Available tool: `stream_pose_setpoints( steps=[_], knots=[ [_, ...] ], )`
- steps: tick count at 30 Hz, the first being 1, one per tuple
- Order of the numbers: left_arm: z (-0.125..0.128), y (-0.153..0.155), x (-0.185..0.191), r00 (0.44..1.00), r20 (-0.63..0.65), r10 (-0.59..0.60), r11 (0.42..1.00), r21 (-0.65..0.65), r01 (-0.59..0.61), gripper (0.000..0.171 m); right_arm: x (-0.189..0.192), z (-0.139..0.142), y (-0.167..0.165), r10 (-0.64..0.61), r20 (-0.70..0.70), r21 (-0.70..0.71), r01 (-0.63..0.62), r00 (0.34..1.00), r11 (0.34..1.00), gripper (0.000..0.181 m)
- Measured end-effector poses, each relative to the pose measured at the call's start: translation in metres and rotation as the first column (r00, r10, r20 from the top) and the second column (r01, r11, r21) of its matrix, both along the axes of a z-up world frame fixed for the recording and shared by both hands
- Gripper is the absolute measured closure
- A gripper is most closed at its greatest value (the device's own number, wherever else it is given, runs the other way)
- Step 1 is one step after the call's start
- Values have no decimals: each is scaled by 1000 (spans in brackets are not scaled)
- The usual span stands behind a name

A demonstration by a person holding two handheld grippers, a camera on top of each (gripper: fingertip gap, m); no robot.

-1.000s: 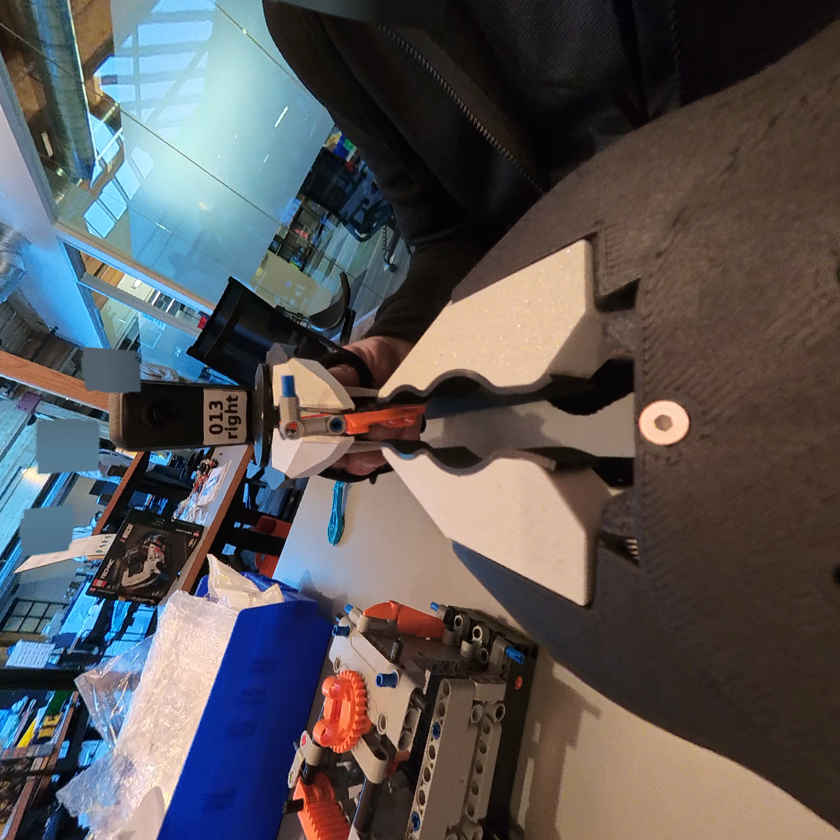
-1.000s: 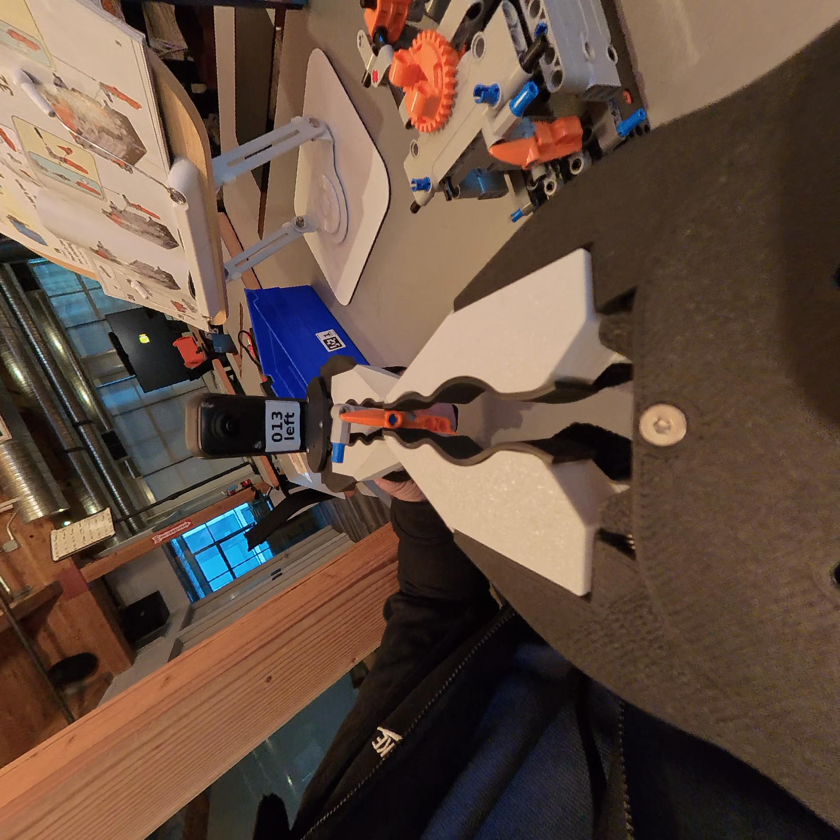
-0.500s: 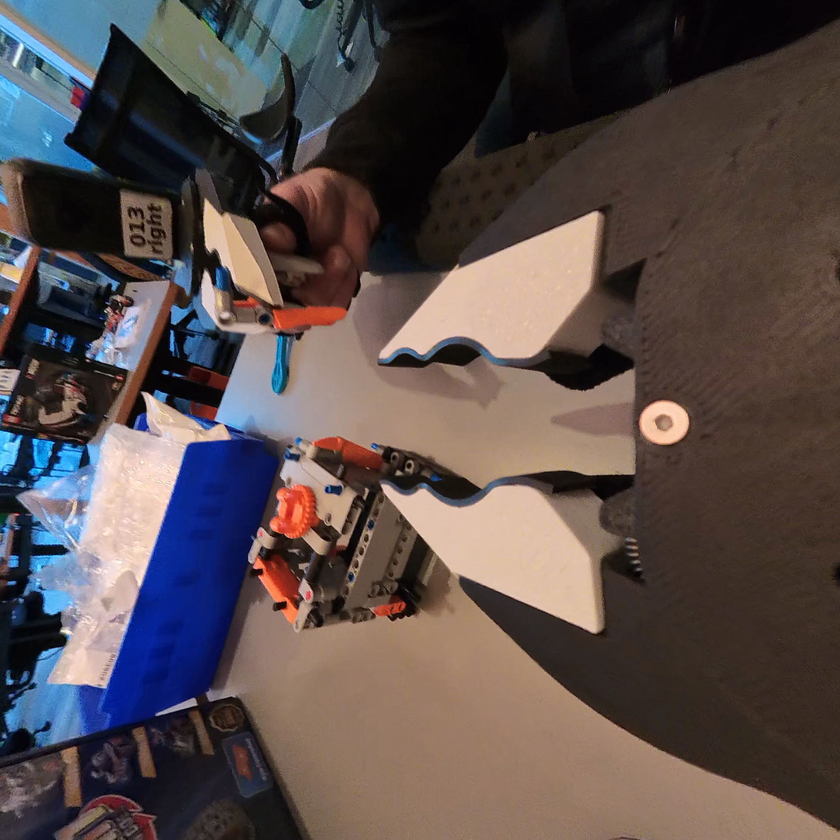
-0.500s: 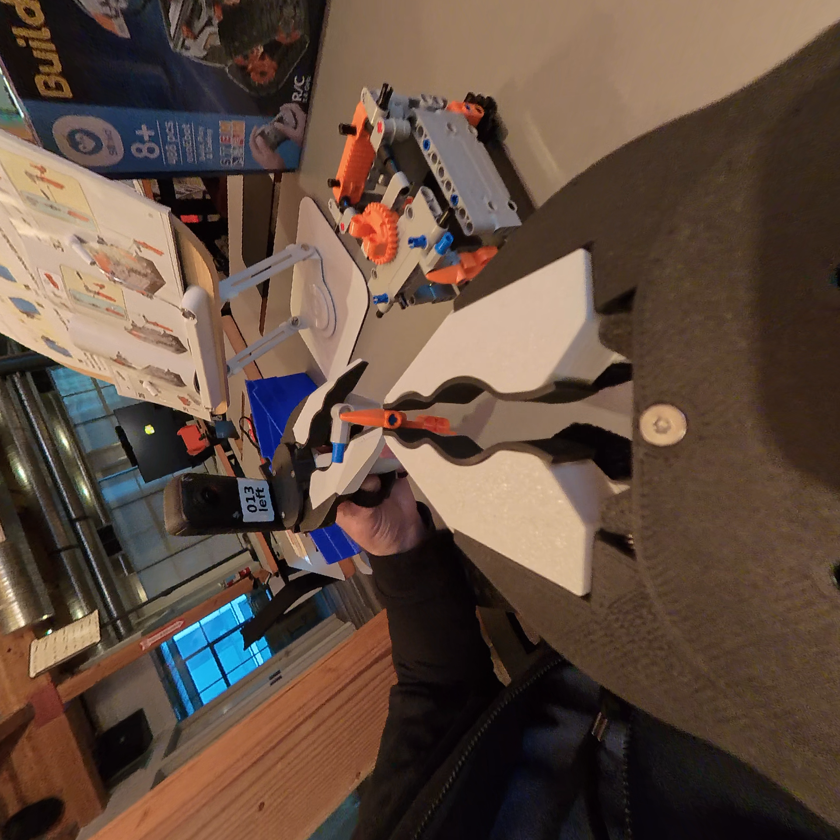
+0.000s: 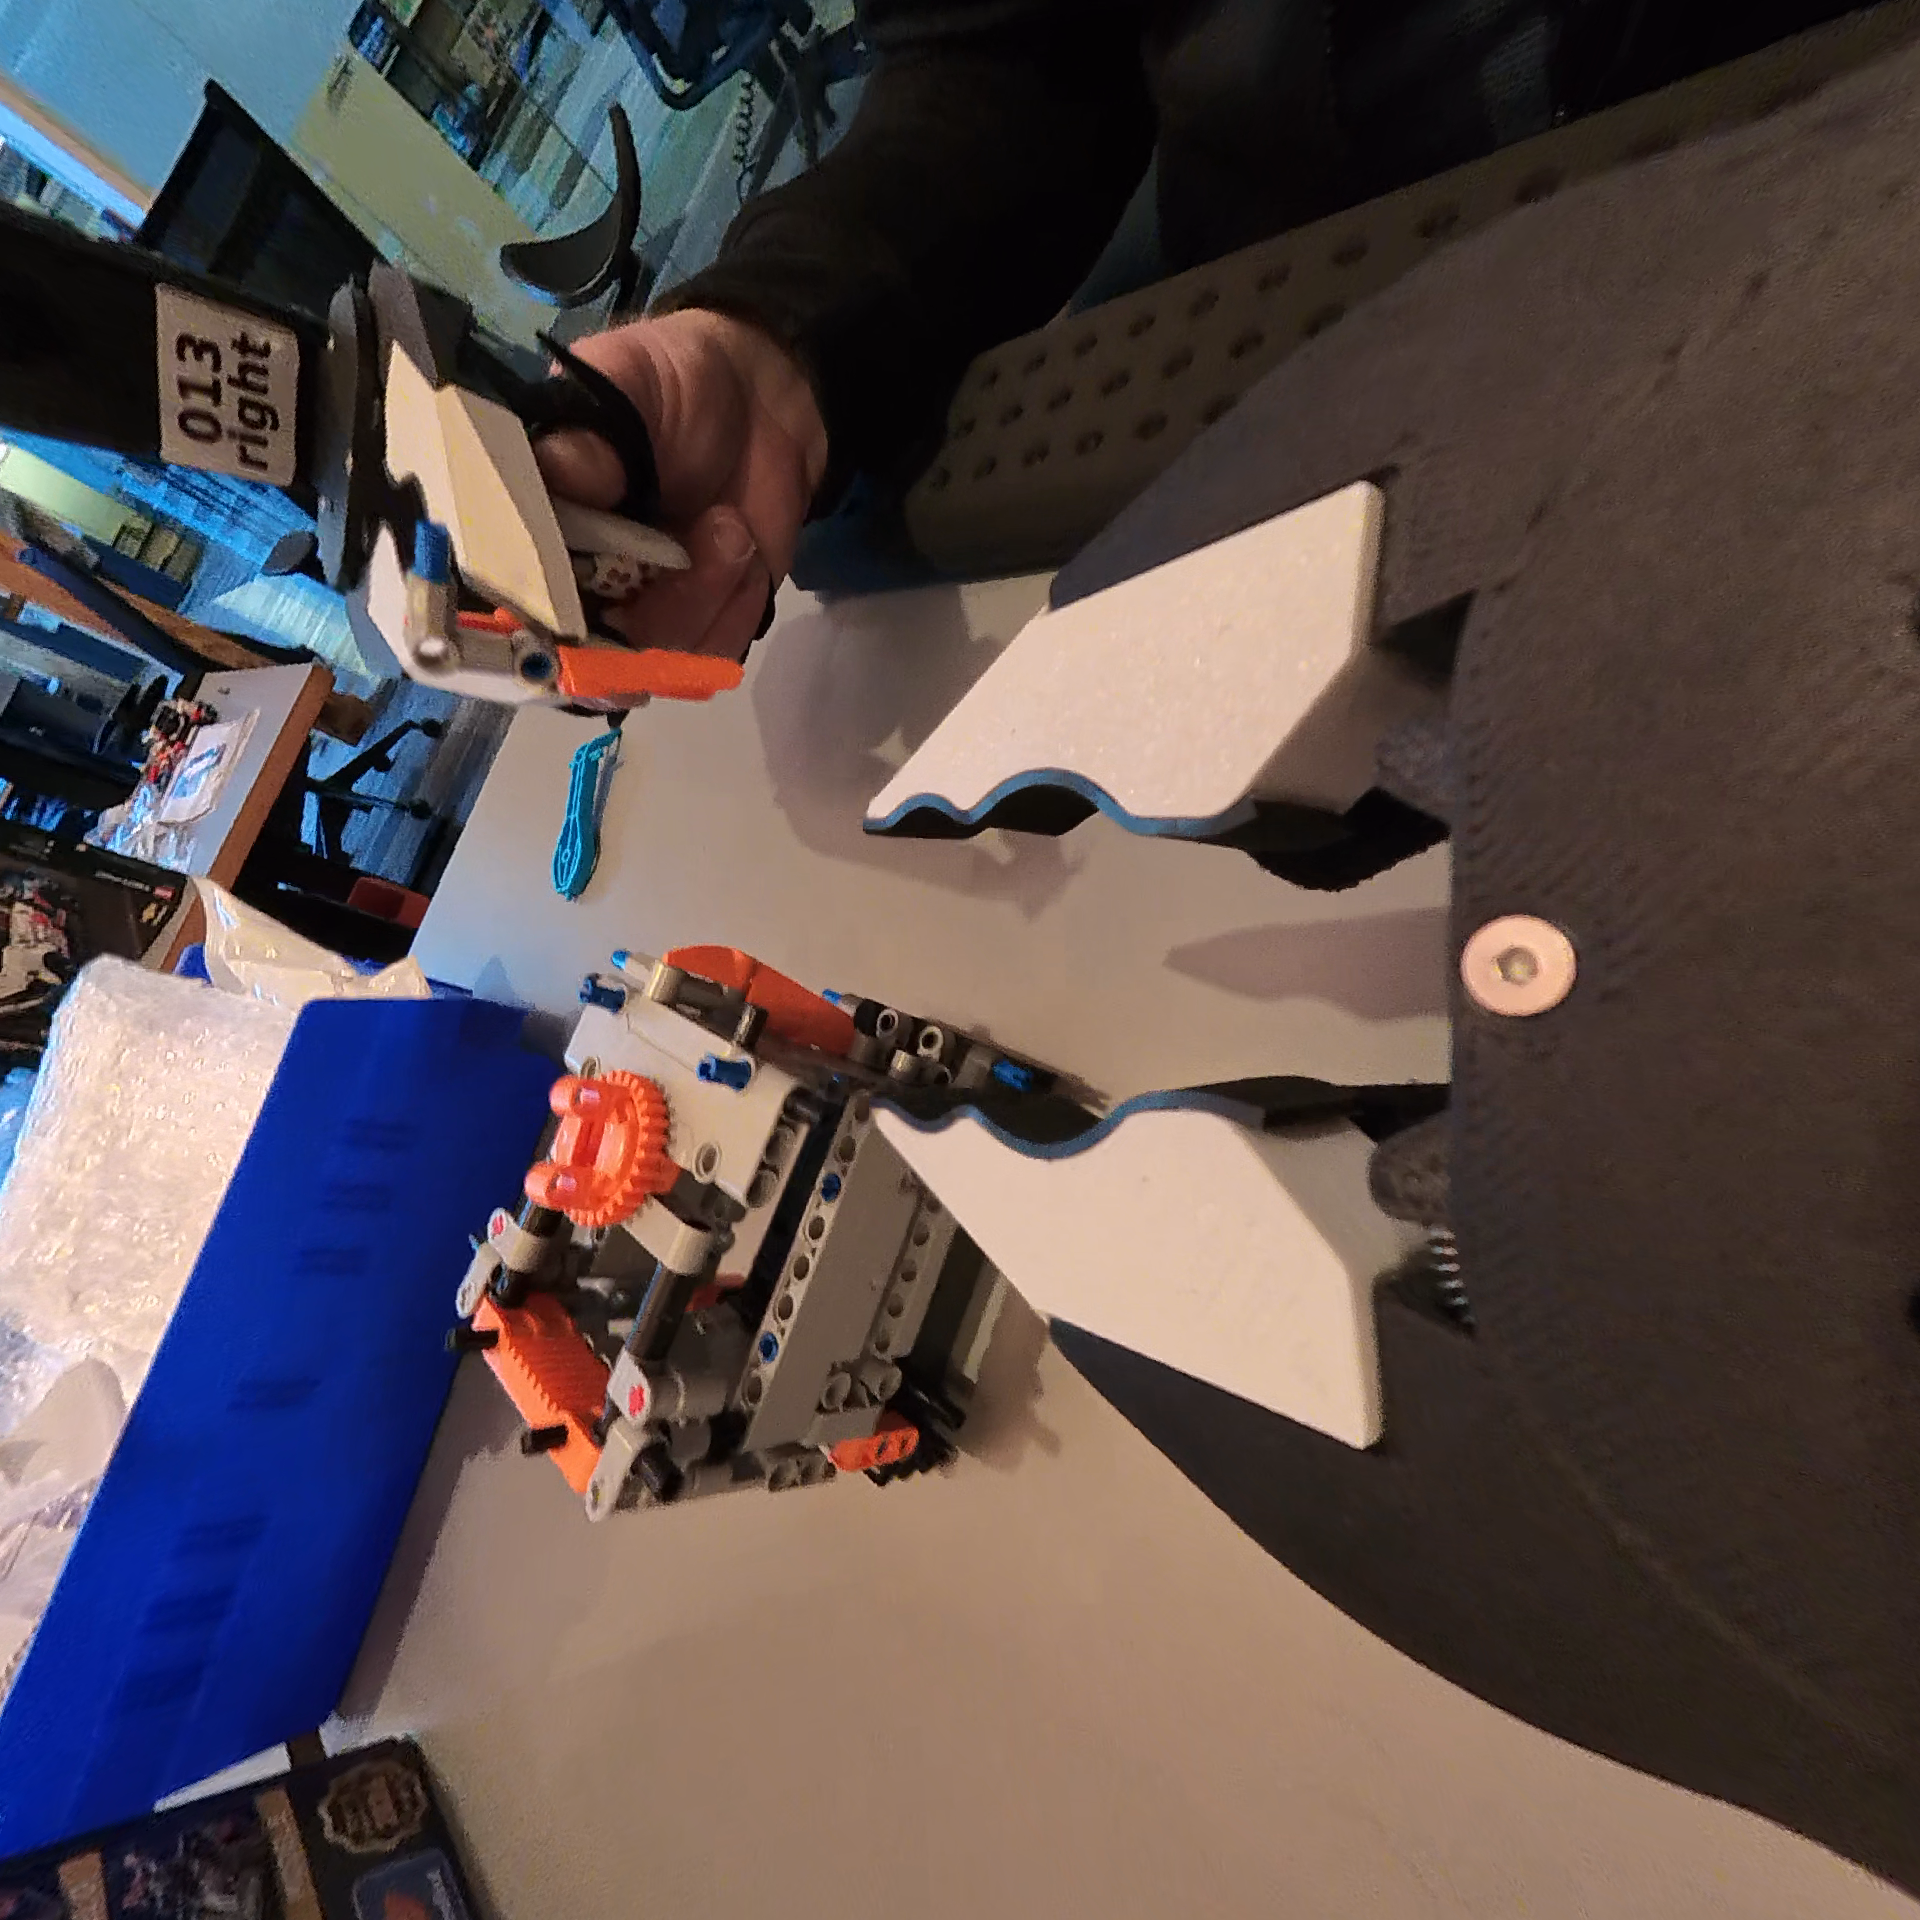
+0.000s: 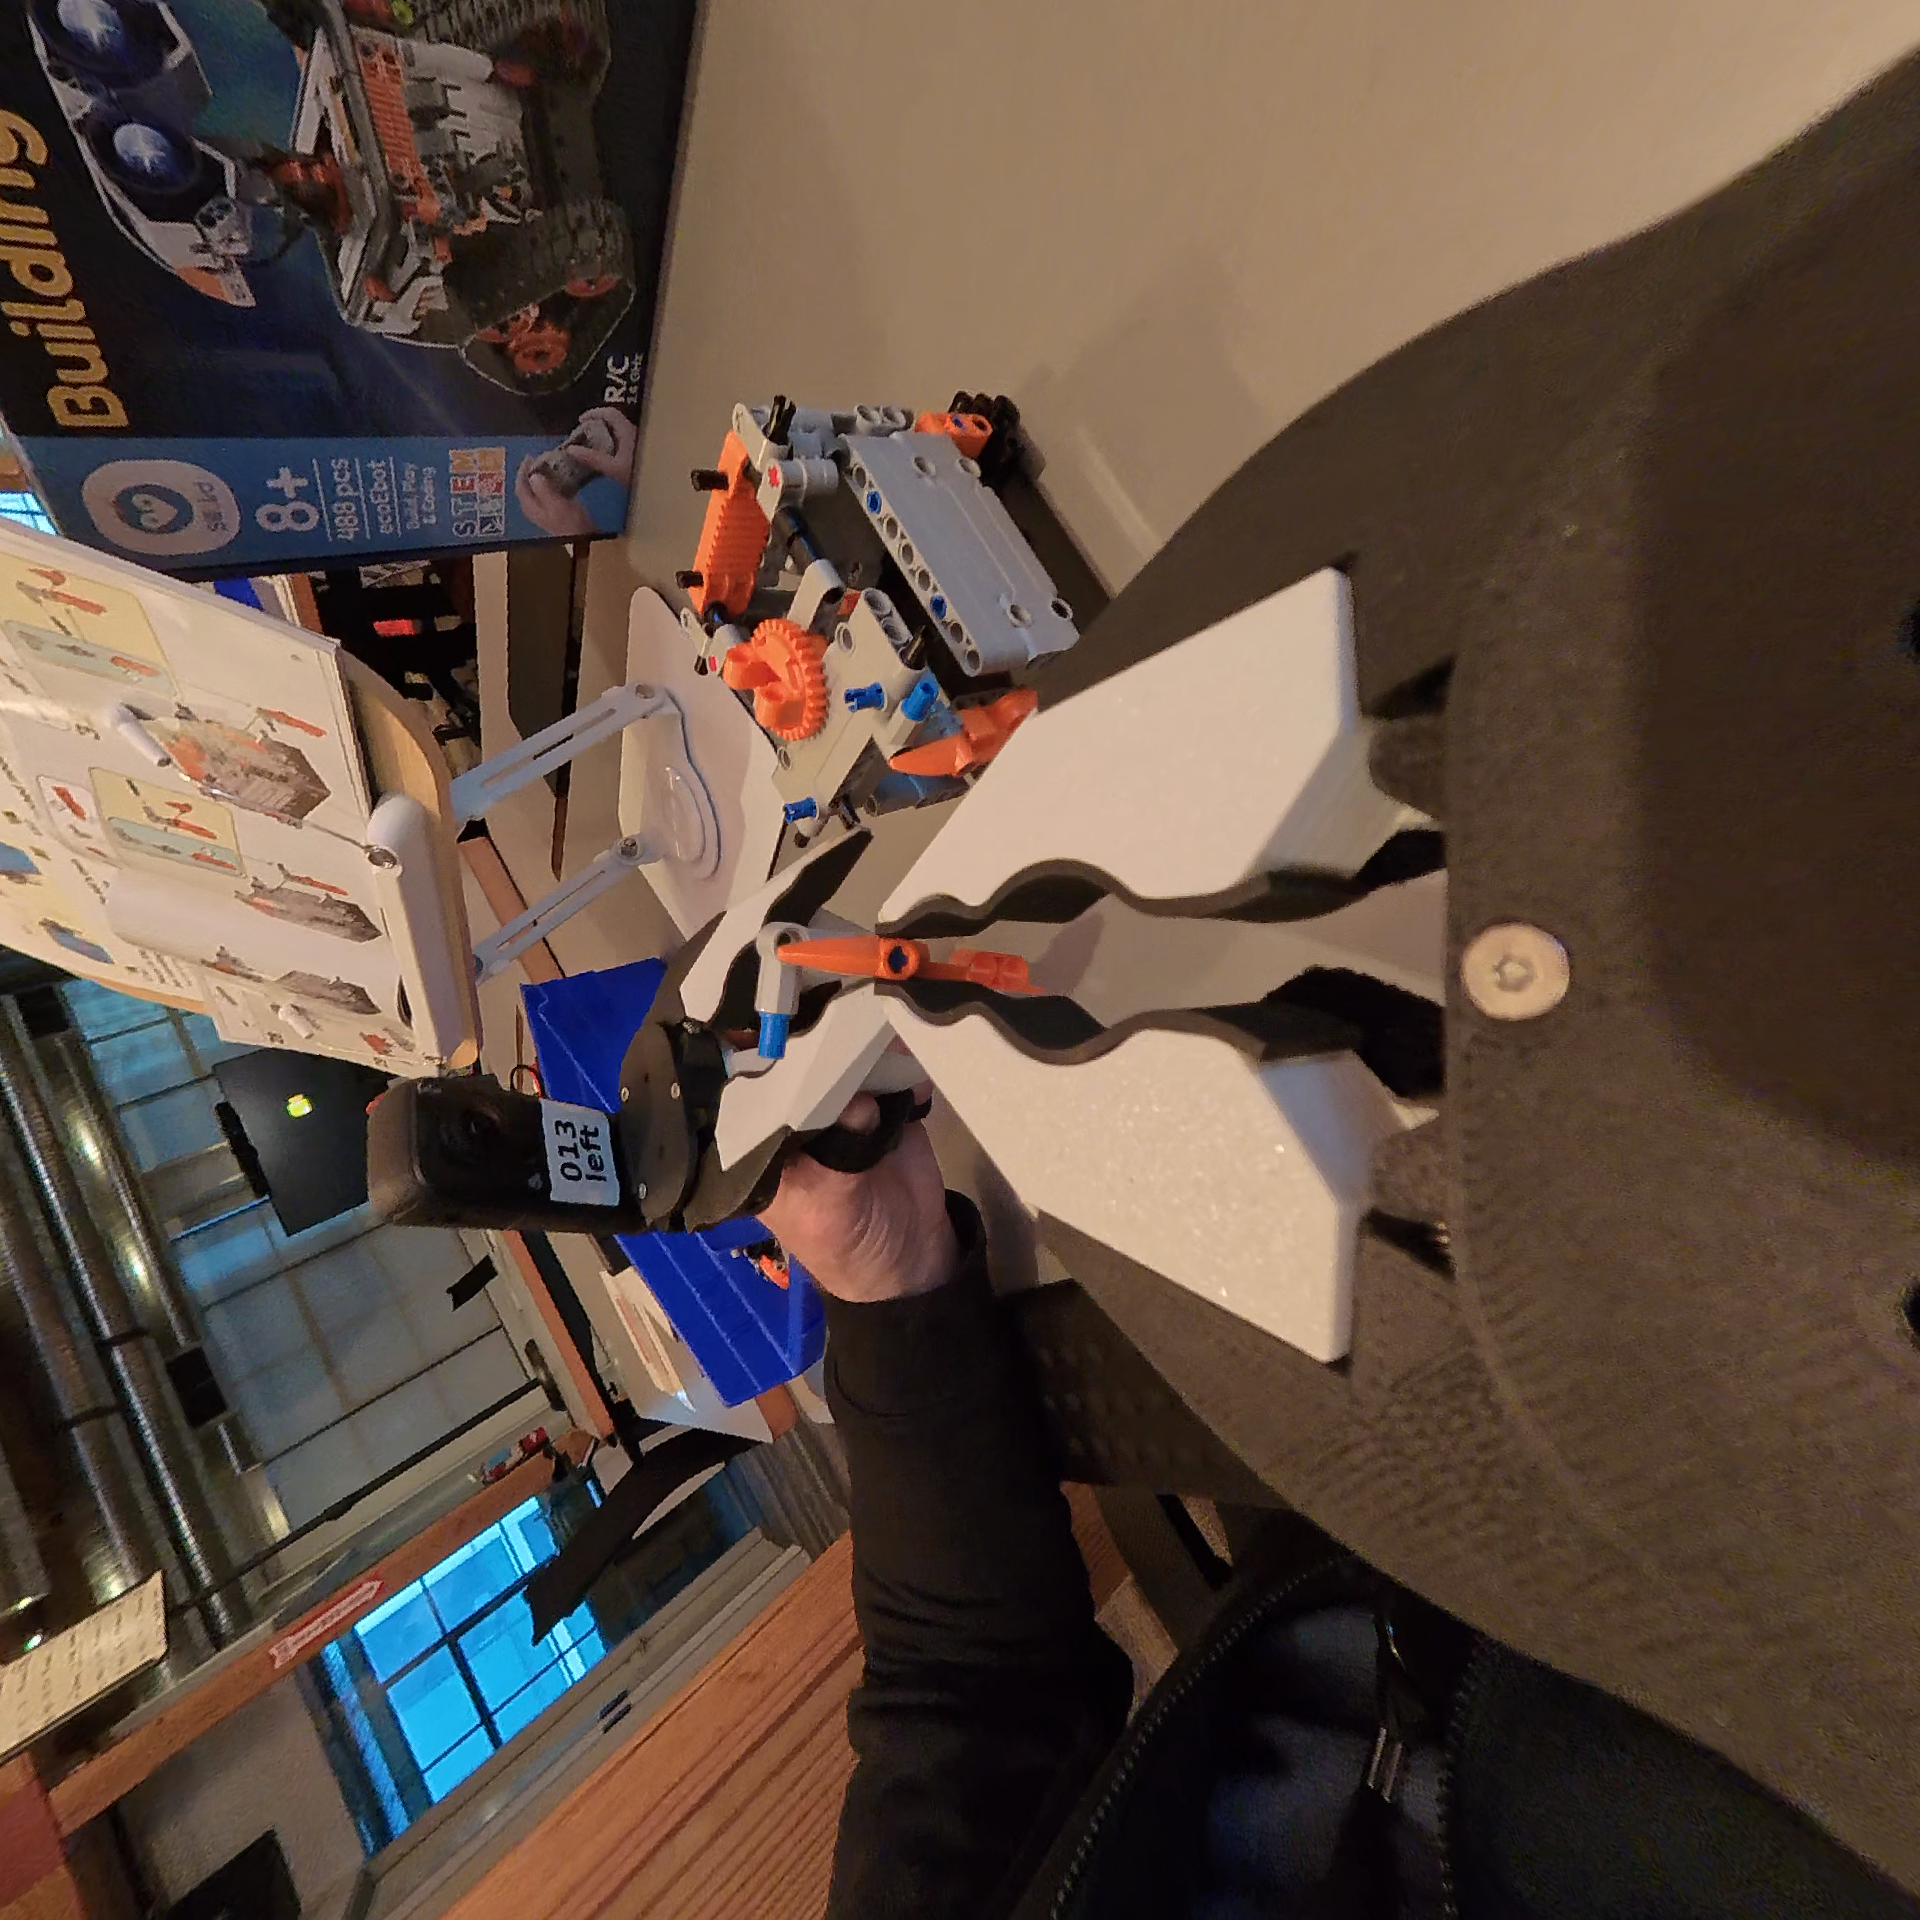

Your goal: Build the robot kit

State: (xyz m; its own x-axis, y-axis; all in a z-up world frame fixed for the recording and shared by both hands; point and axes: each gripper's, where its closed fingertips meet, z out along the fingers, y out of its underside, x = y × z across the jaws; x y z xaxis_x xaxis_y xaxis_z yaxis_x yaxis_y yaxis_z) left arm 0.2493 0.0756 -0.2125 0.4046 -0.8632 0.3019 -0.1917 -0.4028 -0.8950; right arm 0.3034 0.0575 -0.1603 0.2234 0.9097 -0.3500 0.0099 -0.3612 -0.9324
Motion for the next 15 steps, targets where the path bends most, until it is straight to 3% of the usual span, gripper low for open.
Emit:
stream_pose_setpoints(
  steps=[9,15],
  knots=[
    [-1,-14,15,998,-34,-56,998,28,57,129,13,-4,6,-38,3,-15,38,999,999,176],
    [16,4,-15,997,-9,72,992,106,-70,126,18,-4,9,-54,-14,-21,53,998,998,176]
  ],
)
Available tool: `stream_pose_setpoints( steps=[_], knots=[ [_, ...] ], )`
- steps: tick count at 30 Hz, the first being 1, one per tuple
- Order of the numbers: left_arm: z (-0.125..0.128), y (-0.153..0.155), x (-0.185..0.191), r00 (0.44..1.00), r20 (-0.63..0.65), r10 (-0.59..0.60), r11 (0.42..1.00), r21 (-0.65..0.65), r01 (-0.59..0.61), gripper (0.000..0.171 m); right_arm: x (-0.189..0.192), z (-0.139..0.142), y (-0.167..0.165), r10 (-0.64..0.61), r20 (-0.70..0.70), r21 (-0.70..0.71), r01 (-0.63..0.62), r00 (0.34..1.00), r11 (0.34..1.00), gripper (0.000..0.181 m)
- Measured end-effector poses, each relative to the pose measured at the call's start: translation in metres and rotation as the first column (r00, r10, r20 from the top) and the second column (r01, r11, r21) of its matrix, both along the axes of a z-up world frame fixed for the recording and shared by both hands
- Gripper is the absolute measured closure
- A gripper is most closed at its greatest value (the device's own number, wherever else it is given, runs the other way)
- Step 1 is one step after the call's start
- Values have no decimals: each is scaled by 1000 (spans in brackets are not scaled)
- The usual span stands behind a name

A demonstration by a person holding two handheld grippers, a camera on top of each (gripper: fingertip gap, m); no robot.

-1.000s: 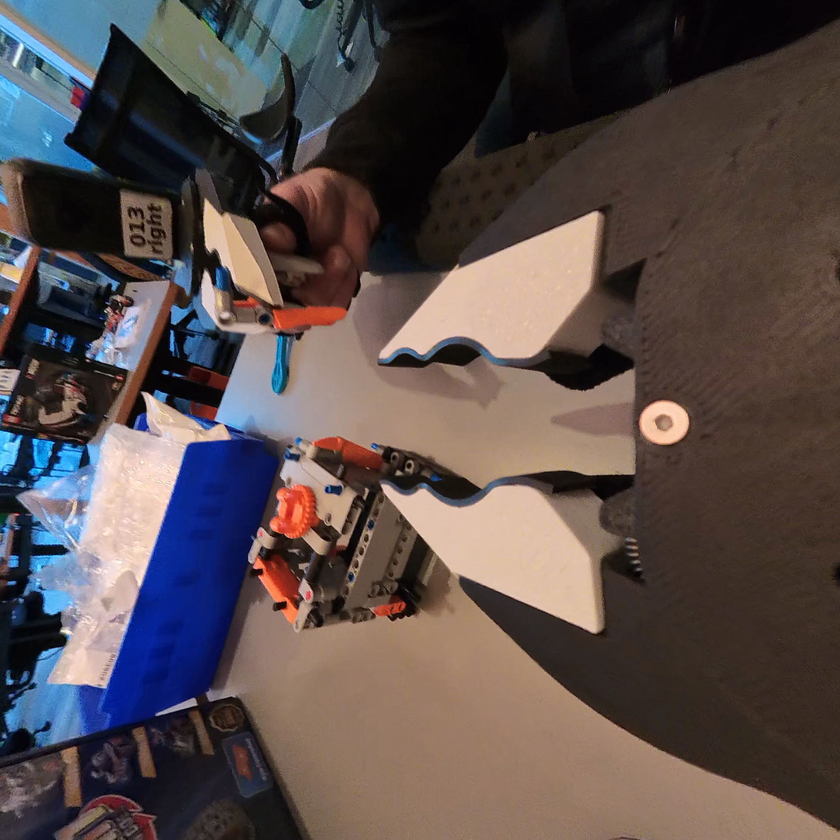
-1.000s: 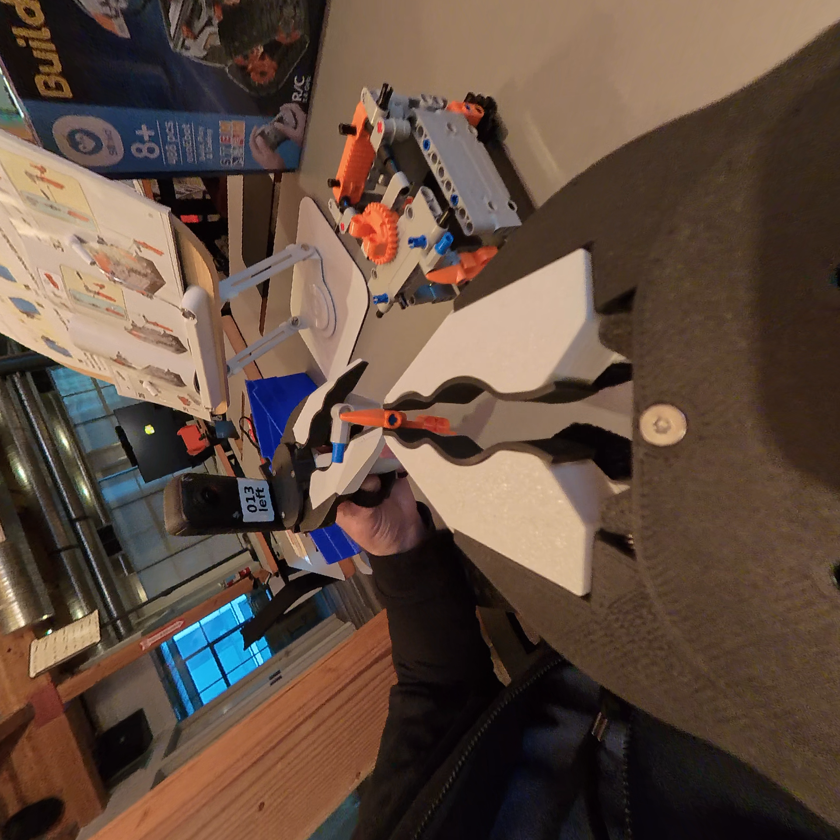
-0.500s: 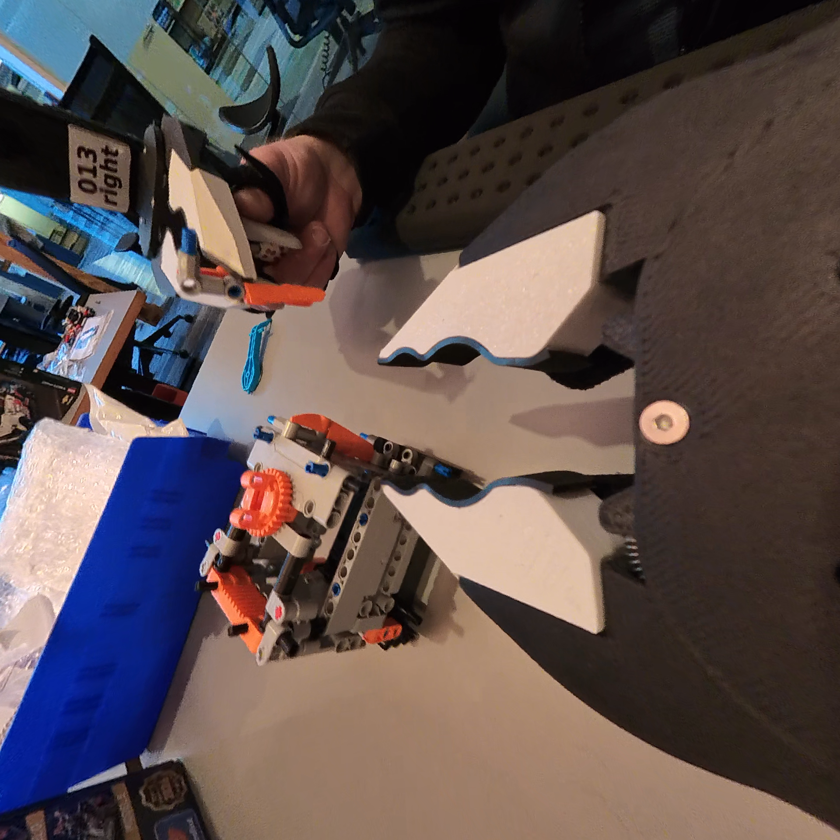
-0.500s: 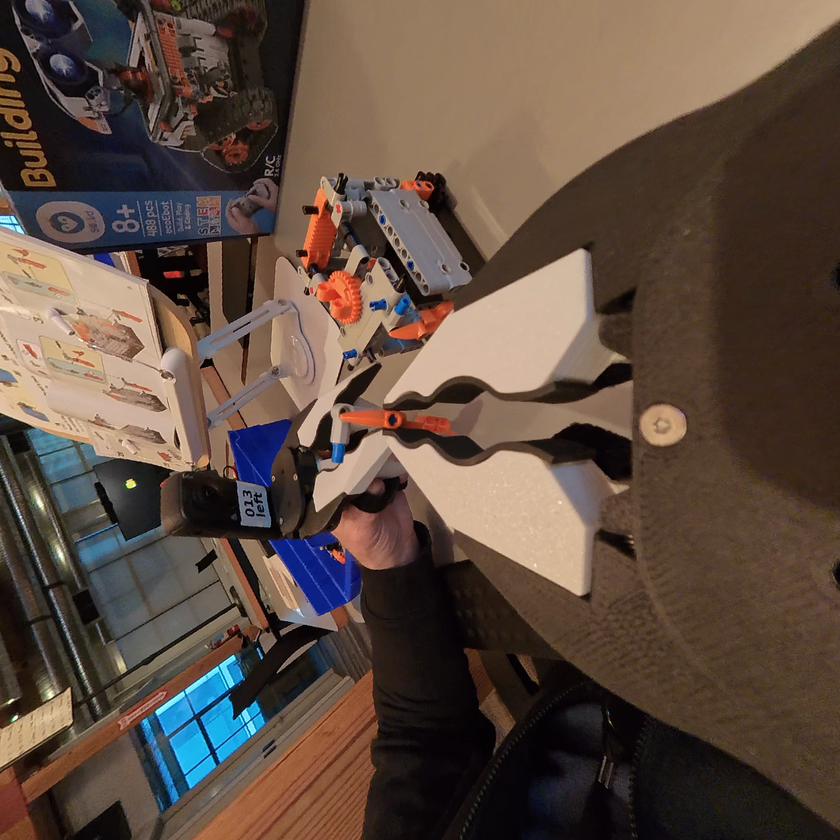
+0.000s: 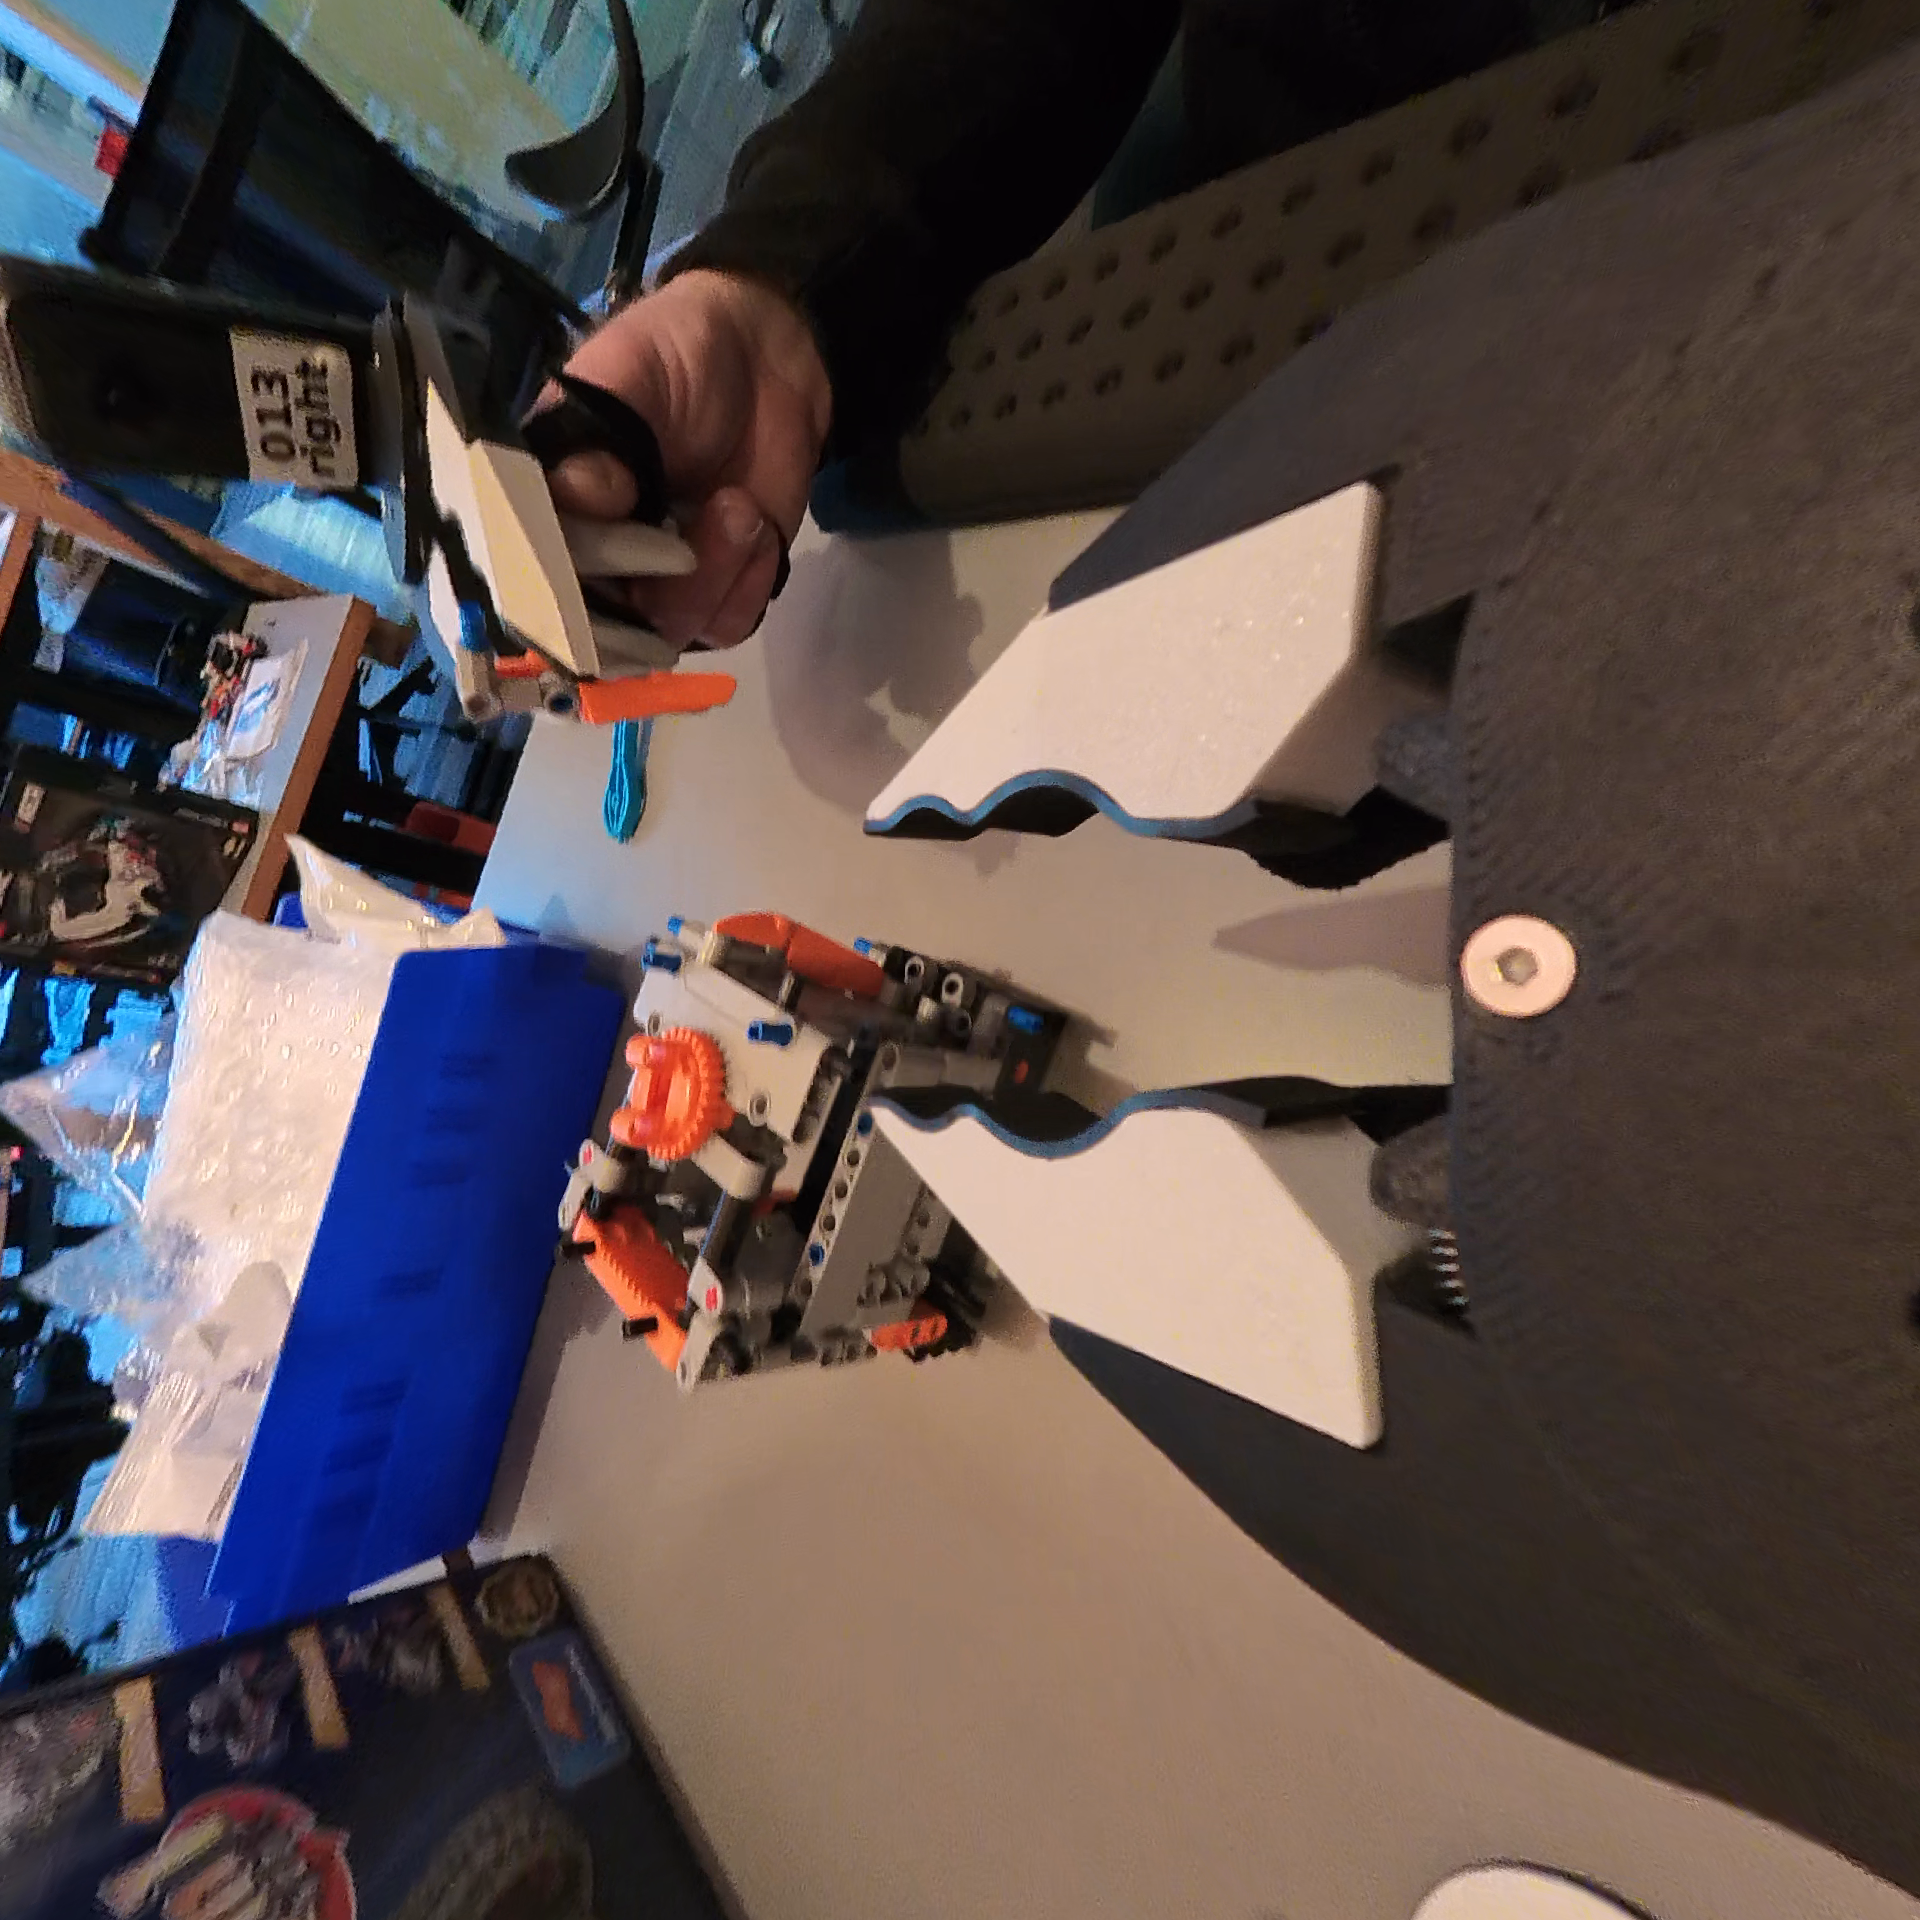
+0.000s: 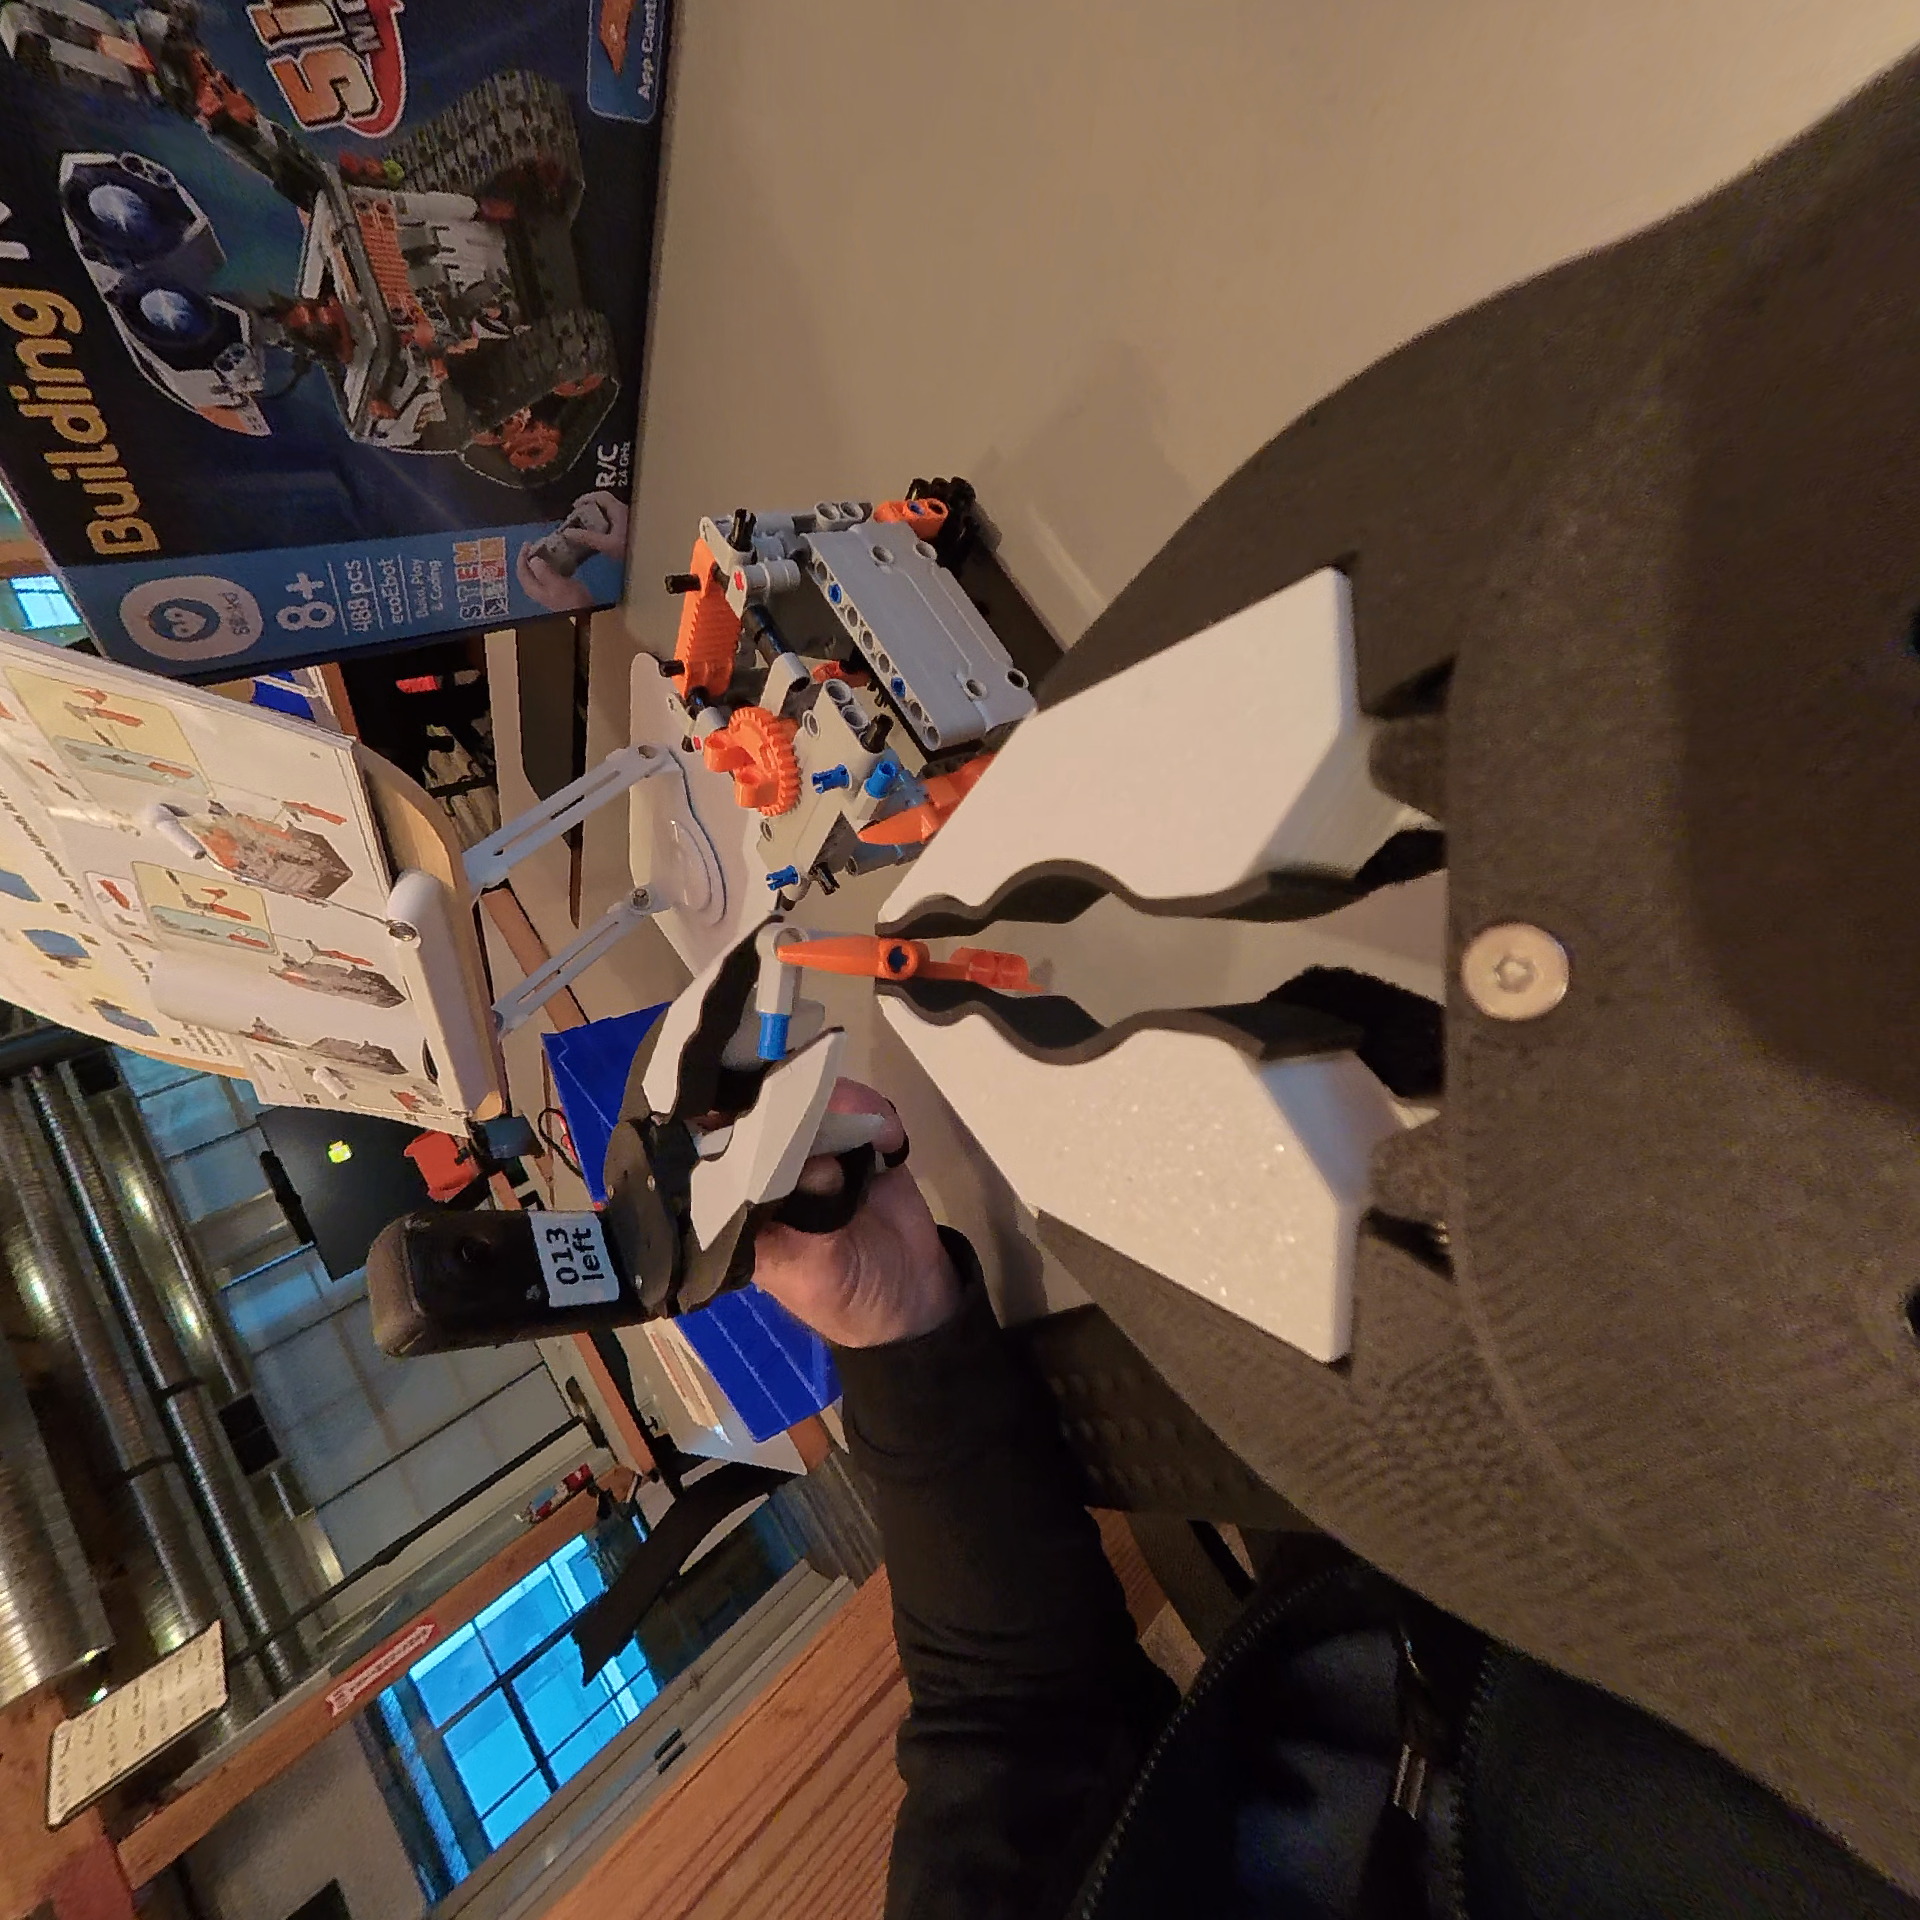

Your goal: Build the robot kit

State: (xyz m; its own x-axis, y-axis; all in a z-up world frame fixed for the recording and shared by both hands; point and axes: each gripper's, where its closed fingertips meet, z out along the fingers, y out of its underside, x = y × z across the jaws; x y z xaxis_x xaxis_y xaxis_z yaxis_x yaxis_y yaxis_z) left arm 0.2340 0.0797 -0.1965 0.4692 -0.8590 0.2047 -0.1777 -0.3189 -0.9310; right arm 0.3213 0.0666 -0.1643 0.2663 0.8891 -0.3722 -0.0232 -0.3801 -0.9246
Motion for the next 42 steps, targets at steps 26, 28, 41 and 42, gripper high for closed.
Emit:
stream_pose_setpoints(
  steps=[26,28,41,42],
  knots=[
    [-12,-4,39,996,-19,-91,996,-14,90,122,4,-13,5,-50,102,53,44,994,998,177],
    [-13,-3,39,995,-15,-94,995,-22,93,124,4,-7,2,-27,61,64,23,998,998,177],
    [-11,-17,62,986,-29,-167,986,6,167,127,23,6,-5,141,-254,-140,-181,957,973,177],
    [-11,-18,65,984,-30,-176,984,6,176,128,22,4,-5,140,-243,-140,-177,960,974,177]
  ],
)
